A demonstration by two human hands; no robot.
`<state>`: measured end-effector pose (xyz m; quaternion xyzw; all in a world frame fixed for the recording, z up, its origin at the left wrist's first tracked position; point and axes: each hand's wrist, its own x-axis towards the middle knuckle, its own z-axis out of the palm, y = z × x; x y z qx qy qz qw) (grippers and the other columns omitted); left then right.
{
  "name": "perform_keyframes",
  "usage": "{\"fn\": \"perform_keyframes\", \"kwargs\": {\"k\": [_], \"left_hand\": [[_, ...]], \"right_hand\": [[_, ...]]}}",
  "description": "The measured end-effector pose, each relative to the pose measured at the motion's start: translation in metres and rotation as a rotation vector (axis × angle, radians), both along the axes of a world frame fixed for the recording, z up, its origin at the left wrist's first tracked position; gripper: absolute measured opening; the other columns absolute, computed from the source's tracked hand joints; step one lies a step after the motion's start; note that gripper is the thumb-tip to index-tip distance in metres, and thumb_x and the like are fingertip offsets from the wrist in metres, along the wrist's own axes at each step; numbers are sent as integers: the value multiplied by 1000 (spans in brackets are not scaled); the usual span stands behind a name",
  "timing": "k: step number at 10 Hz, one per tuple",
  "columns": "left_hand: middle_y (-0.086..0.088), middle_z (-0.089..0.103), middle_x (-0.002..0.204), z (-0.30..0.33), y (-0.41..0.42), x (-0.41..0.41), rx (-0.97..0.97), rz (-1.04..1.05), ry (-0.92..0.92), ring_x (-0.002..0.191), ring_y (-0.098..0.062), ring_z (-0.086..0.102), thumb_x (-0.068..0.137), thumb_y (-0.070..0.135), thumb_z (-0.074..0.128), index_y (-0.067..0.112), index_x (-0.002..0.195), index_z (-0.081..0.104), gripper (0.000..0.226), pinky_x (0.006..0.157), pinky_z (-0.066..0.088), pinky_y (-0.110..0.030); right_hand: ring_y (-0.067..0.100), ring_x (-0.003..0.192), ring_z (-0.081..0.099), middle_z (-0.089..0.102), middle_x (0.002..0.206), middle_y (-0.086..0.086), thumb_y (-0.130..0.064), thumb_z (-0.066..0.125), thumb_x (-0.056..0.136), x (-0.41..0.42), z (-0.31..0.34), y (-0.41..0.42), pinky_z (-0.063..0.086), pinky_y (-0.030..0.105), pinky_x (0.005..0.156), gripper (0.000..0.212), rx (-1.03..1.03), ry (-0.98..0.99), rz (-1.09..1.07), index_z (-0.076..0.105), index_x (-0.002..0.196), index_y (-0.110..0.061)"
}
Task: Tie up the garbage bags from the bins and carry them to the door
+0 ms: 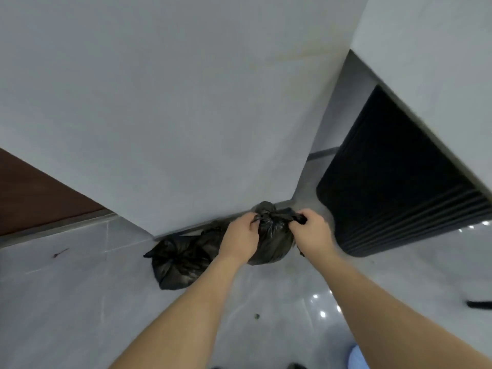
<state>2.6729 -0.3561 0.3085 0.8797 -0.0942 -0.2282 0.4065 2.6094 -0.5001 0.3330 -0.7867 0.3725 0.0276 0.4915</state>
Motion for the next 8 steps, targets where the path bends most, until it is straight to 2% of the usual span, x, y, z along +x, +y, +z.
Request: {"fn": "perform_keyframes", "kwargs": {"k": [1,2,3,4,5,6,7,8], "left_hand": [[1,69,95,-131,-16,23,-23,-2,-12,88,-16,61,97,16,45,15,99,67,22,76,44,-26],[3,68,87,-233,-26,43,-72,25,-27,80,-13,60,97,16,46,16,92,66,20,68,40,-24],[2,68,84,-309,-35,59,-109,69,-30,79,-13,60,96,17,46,18,90,65,20,69,44,-25],[-1,69,86,-354,-40,70,-107,65,-13,82,-18,62,97,17,47,15,93,66,19,72,45,-29],[-5,70,99,-379,-41,74,-61,19,-40,93,-21,63,96,17,50,16,104,66,18,77,43,-25],[-6,69,113,-383,-40,75,9,-13,-59,106,-23,61,94,16,51,16,118,63,27,86,43,-22],[-8,66,121,-373,-36,71,31,-35,-115,113,-25,59,93,18,53,15,125,59,33,95,44,-27],[-8,63,127,-358,-29,66,35,-21,-150,119,-24,57,92,22,57,12,130,55,39,101,43,-31]], "right_hand": [[21,67,59,63,73,2,-10,55,82,30,-130,-11,47,30,55,11,18,-24,-107,61,81,-19],[23,76,60,65,85,6,-9,55,83,57,-236,-19,49,32,66,14,33,-43,-142,63,92,-13],[24,76,61,65,85,6,-9,52,82,75,-310,-26,50,33,65,15,31,-70,-154,63,90,-15],[27,86,62,66,93,9,-9,52,83,88,-354,-31,51,36,74,13,6,-71,-125,61,90,-15],[31,93,62,66,99,13,-8,55,82,93,-379,-36,53,42,83,15,-6,-66,-88,62,94,-14],[25,94,63,68,103,8,-8,58,81,89,-385,-39,54,42,87,24,-16,-75,-92,66,102,-16],[23,94,64,69,103,3,-9,58,81,79,-380,-36,54,43,87,23,-3,-107,-112,64,98,-23],[23,102,61,66,115,4,-10,58,82,68,-370,-30,51,42,93,30,-35,-112,-83,63,110,-20]]}}
